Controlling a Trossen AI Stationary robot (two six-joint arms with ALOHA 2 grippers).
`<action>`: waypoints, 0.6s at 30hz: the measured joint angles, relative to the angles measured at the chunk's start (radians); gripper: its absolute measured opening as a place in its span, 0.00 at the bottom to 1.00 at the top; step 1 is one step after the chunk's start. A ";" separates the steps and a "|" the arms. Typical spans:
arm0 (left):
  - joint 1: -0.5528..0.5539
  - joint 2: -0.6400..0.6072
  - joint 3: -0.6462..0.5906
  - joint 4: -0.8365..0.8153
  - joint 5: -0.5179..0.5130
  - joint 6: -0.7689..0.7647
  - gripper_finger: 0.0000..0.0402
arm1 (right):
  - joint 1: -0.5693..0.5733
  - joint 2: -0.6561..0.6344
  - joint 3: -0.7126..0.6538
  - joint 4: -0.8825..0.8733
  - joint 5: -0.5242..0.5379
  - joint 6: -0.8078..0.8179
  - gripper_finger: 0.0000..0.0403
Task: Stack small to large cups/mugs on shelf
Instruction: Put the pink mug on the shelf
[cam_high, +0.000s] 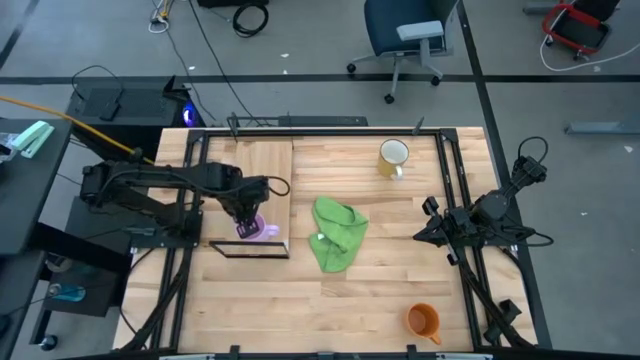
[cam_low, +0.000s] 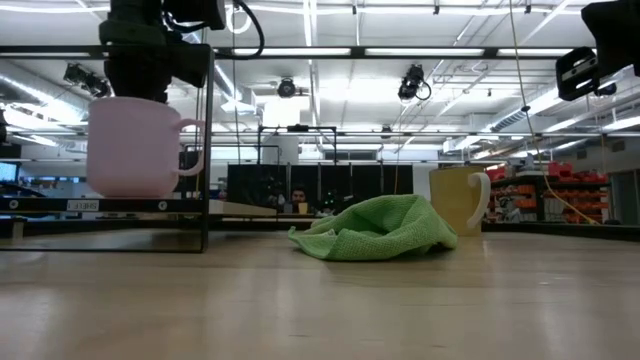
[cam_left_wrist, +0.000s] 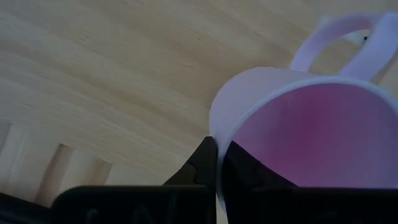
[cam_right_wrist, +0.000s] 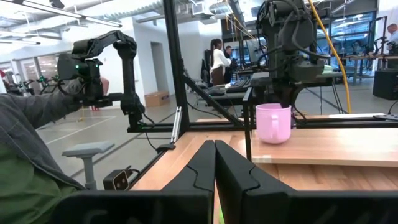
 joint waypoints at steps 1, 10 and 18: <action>0.000 0.000 0.000 -0.001 0.000 0.000 0.03 | 0.000 0.000 0.000 0.000 0.000 0.000 0.03; 0.000 0.000 0.000 -0.013 0.000 -0.003 0.04 | 0.000 0.000 0.000 0.000 0.000 0.000 0.03; 0.001 0.000 0.000 -0.014 0.000 -0.003 0.07 | 0.000 0.000 0.000 0.000 0.000 0.000 0.03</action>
